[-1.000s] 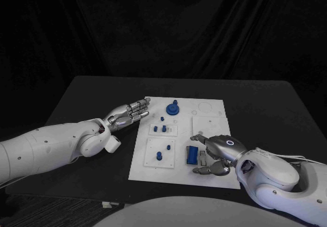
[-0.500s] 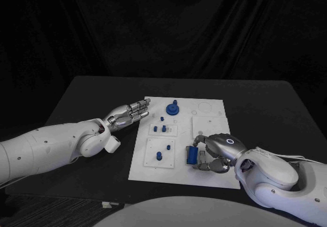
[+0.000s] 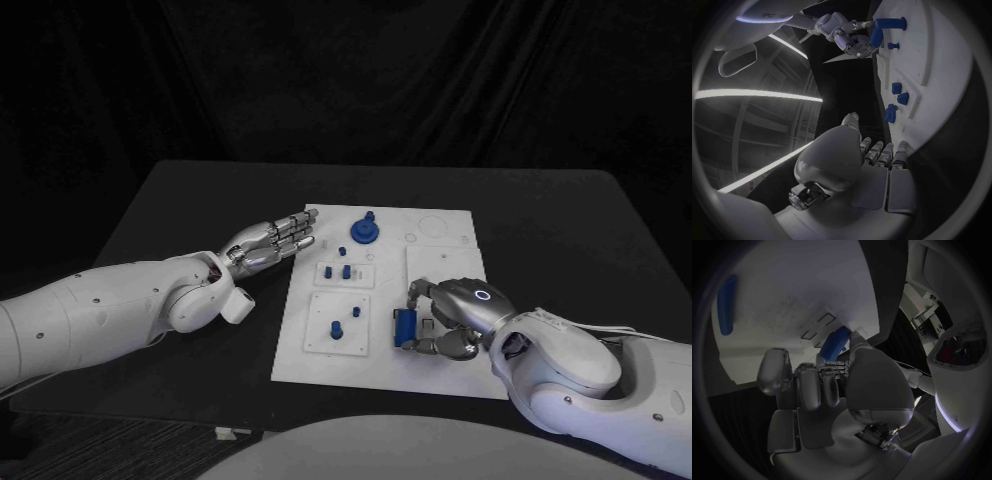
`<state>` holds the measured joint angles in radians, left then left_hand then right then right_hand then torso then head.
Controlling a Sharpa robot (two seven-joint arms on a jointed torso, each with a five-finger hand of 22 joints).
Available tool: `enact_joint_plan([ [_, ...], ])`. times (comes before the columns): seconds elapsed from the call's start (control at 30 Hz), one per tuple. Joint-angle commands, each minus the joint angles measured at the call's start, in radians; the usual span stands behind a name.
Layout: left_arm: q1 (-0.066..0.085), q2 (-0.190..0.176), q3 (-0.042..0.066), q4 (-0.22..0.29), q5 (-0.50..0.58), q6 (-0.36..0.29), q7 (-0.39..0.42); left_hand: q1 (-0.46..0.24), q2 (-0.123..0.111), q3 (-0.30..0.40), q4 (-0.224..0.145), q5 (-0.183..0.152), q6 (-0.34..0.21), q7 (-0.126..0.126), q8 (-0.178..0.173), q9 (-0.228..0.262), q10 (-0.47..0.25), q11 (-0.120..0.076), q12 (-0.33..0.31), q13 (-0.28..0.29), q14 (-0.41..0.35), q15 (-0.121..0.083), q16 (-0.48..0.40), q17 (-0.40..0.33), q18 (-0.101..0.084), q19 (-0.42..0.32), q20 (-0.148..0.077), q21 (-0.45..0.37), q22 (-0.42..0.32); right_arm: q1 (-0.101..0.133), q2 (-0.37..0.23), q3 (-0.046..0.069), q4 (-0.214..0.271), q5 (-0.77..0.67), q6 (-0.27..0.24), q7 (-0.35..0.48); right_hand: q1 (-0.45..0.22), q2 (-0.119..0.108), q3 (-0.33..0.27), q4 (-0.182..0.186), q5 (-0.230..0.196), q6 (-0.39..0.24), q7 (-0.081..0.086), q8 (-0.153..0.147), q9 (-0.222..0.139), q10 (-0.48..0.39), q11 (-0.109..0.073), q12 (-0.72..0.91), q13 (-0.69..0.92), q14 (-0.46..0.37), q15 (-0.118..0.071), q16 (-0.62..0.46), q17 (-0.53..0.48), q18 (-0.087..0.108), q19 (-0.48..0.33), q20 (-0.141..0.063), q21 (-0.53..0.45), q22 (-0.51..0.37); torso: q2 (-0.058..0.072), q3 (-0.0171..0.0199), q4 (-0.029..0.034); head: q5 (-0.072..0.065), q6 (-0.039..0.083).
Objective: Assemble the parts on the task board
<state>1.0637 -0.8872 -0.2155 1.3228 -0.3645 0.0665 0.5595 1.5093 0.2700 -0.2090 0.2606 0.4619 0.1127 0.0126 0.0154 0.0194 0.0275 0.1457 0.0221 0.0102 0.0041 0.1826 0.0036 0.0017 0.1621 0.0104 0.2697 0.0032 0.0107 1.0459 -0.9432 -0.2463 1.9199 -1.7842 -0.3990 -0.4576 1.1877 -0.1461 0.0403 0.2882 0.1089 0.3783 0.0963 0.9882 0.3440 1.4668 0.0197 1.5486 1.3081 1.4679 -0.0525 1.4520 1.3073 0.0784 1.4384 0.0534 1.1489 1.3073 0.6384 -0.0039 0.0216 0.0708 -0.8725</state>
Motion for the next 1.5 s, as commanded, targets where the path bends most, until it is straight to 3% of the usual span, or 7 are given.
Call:
enact_joint_plan([
  [0.03,-0.004,0.002,0.0,0.001,0.001,0.013,0.003,0.007,0.002,0.004,-0.001,0.004,0.001,0.006,0.007,0.001,0.0,0.008,0.006,0.002,-0.001,0.005,-0.001,0.0,0.001,-0.001,0.008,0.006,0.001,-0.004,0.005,-0.001,-0.001,-0.004,0.007,-0.027,-0.004,-0.008,-0.001,0.001,-0.01,-0.007,-0.001,0.006,0.003,0.088,-0.009,0.003,0.243,0.061,-0.006,-0.005,0.044,0.007,0.006,-0.003,-0.006,0.15,0.0,-0.0003,0.0007,0.001,0.0],
  [0.3,-0.006,0.002,0.0,0.002,0.001,0.016,0.0,0.011,0.003,0.007,-0.004,0.006,0.003,0.009,0.007,0.001,0.0,0.008,0.006,0.001,0.0,0.007,-0.001,0.0,0.0,-0.001,0.008,0.006,0.001,-0.005,0.009,-0.001,-0.002,-0.016,0.014,-0.033,0.025,-0.031,-0.006,0.003,-0.024,-0.049,0.002,0.019,0.013,0.086,-0.009,0.001,0.241,0.061,-0.006,-0.006,0.042,0.008,0.004,-0.004,-0.014,0.149,0.0,-0.0004,0.0006,0.002,0.0],
  [0.53,-0.009,0.001,0.0,0.002,0.001,0.018,-0.004,0.014,0.003,0.013,-0.008,0.006,0.022,0.033,0.011,0.004,0.0,0.006,0.008,0.002,0.0,0.01,-0.001,0.0,-0.003,0.0,0.009,0.006,0.001,-0.006,0.001,-0.001,0.004,-0.042,-0.004,-0.026,0.036,-0.095,-0.051,0.01,-0.019,-0.194,0.025,-0.036,-0.021,0.077,0.001,-0.009,0.23,0.059,0.001,-0.011,0.034,0.009,0.001,0.001,-0.027,0.146,0.0,-0.0002,0.0005,0.003,0.0],
  [0.73,-0.01,0.0,0.0,0.002,0.001,0.018,-0.006,0.014,0.003,0.013,-0.008,0.006,0.024,0.036,0.011,0.004,0.0,0.006,0.008,0.002,0.001,0.01,0.0,0.001,-0.003,0.0,0.009,0.006,0.001,-0.008,-0.012,-0.001,0.019,-0.071,-0.024,-0.016,0.048,-0.11,-0.064,0.011,-0.01,-0.224,0.029,-0.044,-0.033,0.076,0.003,-0.01,0.23,0.059,0.003,-0.012,0.033,0.009,0.0,0.003,-0.028,0.146,-0.001,-0.0001,0.0001,0.003,0.0],
  [0.83,-0.011,0.0,0.0,0.002,0.001,0.018,-0.007,0.014,0.003,0.013,-0.008,0.006,0.024,0.036,0.011,0.004,0.0,0.006,0.008,0.002,0.001,0.01,0.0,0.001,-0.003,0.0,0.009,0.006,0.001,-0.01,-0.016,-0.001,0.022,-0.08,-0.026,-0.014,0.06,-0.106,-0.06,0.011,0.009,-0.231,0.031,-0.042,-0.038,0.075,0.004,-0.01,0.229,0.059,0.004,-0.012,0.032,0.009,0.001,0.004,-0.028,0.147,-0.001,0.0,0.0003,0.002,0.0],
  [0.93,-0.012,0.001,0.0,0.001,0.001,0.019,-0.007,0.014,0.003,0.014,-0.008,0.006,0.025,0.039,0.012,0.004,0.0,0.005,0.008,0.002,0.001,0.01,0.0,0.001,-0.003,0.0,0.009,0.007,0.002,-0.016,-0.017,-0.001,0.024,-0.085,-0.027,-0.012,0.074,-0.088,-0.044,0.009,0.088,-0.229,0.031,-0.03,-0.044,0.073,0.005,-0.012,0.227,0.058,0.005,-0.013,0.03,0.009,0.0,0.006,-0.031,0.146,-0.001,0.0004,-0.0001,0.003,0.0],
  [1.5,-0.015,0.001,0.0,0.001,0.001,0.022,-0.014,0.014,0.003,0.015,-0.008,0.006,0.026,0.041,0.012,0.004,0.0,0.005,0.009,0.002,0.002,0.01,0.0,0.001,-0.003,0.0,0.01,0.007,0.002,-0.033,-0.002,-0.001,0.005,-0.074,-0.046,0.003,0.052,-0.024,0.002,0.005,0.217,-0.194,0.022,0.013,-0.054,0.073,-0.002,-0.012,0.226,0.058,0.0,-0.015,0.026,0.01,0.001,0.002,-0.034,0.146,-0.002,0.0001,0.0005,0.004,0.0],
])
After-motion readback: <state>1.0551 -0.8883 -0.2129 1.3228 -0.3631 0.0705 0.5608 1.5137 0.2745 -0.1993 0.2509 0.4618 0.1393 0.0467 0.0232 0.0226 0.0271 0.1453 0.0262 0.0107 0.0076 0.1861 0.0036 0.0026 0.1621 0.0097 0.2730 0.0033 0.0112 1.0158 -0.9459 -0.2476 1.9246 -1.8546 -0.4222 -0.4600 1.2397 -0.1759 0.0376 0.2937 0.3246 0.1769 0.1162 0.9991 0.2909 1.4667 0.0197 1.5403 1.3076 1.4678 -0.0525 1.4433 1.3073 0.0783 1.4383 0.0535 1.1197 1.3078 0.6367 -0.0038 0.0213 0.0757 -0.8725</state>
